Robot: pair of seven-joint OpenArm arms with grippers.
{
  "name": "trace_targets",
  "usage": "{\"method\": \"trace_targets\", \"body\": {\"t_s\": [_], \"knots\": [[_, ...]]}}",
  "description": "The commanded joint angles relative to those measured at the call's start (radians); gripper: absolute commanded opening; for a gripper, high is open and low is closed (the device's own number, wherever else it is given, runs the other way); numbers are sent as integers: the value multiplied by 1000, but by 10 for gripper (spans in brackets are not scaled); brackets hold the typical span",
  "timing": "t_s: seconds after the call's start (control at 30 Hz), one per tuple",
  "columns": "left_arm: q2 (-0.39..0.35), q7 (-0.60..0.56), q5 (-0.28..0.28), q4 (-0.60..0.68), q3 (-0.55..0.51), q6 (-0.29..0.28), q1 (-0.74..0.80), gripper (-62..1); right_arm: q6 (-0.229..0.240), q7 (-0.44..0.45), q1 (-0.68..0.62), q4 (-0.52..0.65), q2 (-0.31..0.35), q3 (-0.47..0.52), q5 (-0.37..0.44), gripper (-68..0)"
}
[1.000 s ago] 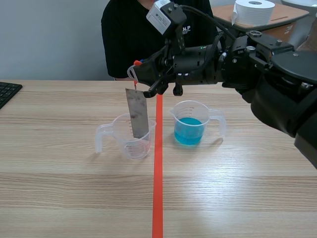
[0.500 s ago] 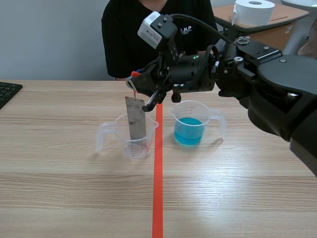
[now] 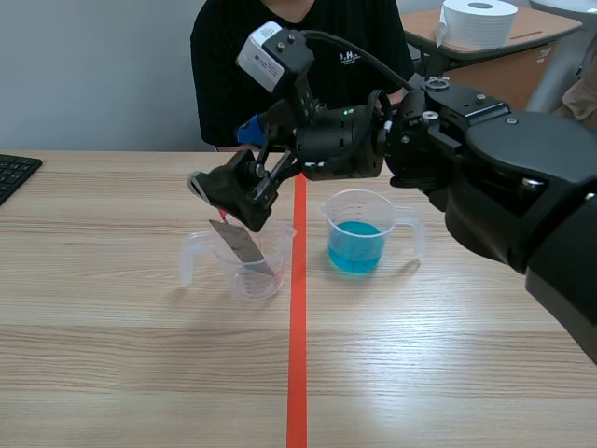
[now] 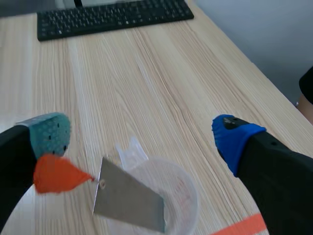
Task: Do the redox reaction experiment.
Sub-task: 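Put the plate into the left beaker, then return to the home posture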
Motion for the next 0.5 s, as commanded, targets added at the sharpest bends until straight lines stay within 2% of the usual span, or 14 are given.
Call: {"method": "trace_targets", "body": {"t_s": [0.0,0.23,0.47], "knots": [[2,-10,-6,9,-2,-6,6,14,8,12,29,13,-35,-4,26,-9],[2,-10,-6,9,-2,-6,6,14,8,9,29,59,-101,-29,30,-7],[2,-15,-5,11,-6,-6,6,14,3,-37,29,132,-85,-22,31,-7]]}}
